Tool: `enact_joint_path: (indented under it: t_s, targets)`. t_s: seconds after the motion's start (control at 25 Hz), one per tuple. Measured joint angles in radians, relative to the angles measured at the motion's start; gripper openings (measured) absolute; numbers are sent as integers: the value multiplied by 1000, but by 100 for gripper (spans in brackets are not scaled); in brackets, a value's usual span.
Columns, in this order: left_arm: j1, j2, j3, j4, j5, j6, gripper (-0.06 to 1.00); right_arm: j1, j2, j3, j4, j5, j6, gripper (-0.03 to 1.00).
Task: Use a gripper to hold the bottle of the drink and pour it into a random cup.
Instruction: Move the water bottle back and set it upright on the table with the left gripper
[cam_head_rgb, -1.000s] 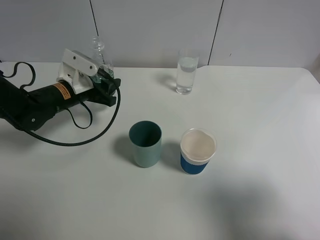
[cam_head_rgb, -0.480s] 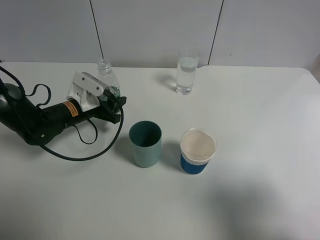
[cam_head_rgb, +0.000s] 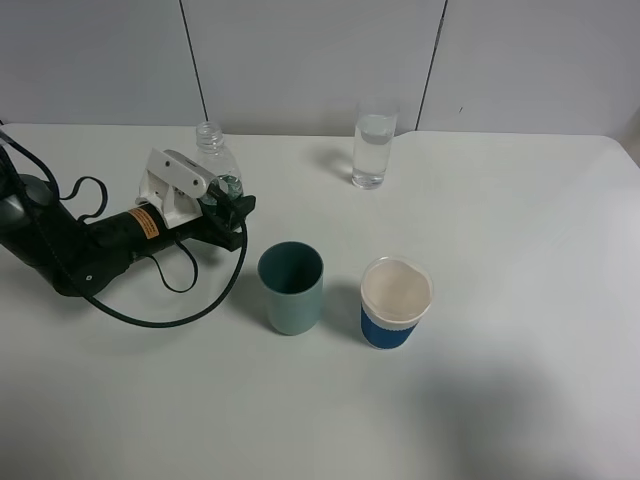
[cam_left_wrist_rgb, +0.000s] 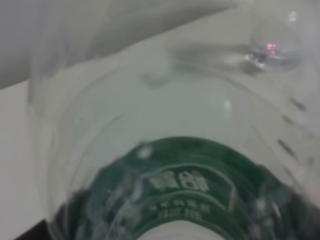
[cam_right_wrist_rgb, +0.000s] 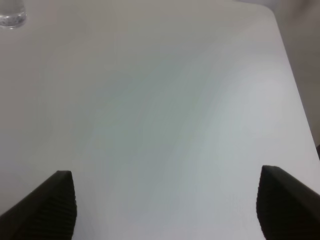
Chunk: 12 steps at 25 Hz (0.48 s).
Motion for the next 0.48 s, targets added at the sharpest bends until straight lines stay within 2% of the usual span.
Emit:
enact_joint_path:
  t_s: [0.32, 0.48]
  targets:
    - [0, -5, 0, 4, 6, -2, 56, 0, 0, 0, 0, 0, 0, 74]
    - [0, -35, 1, 4, 34, -2, 75, 0, 0, 0, 0, 0, 0, 74]
